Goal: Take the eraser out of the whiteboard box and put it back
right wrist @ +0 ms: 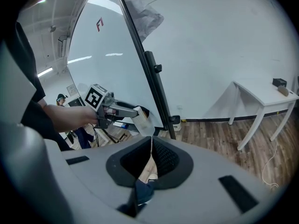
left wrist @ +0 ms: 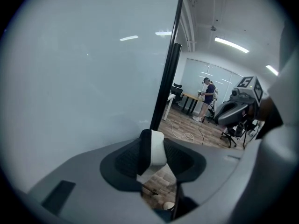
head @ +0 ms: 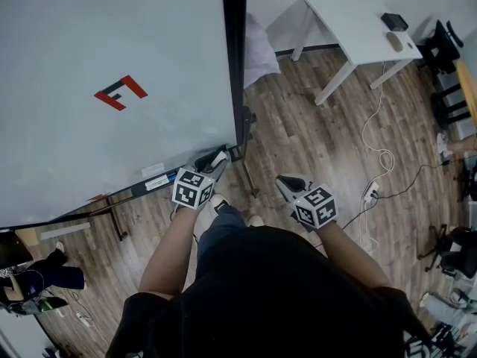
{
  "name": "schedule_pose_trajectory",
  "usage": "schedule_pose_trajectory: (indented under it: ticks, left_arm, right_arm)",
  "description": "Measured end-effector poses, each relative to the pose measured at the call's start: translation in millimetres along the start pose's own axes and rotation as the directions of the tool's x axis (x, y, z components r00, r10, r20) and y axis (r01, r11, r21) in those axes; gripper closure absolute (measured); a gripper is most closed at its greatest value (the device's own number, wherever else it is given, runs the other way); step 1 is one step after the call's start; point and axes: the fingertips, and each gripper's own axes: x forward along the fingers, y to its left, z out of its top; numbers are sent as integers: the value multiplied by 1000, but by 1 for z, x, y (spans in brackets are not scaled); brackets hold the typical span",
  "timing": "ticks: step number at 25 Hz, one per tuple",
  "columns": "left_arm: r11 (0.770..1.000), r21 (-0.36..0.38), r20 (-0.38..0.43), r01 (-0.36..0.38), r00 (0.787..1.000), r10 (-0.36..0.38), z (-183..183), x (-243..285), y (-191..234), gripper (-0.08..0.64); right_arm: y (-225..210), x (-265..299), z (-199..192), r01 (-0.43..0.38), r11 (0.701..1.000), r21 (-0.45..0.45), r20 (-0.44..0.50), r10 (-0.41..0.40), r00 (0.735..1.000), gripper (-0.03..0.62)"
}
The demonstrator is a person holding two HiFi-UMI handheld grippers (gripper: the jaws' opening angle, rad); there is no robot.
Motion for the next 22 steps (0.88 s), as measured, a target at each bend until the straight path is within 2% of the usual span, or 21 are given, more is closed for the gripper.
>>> schedule_pose_trajectory:
  ticks: [22]
  left_arm:
    - [1000, 9, -75, 16, 997, -15, -25, 26, 3, 405]
  right_arm:
    - [-5, 0, -11, 14, 1000, 24, -16, -13, 1000, 591]
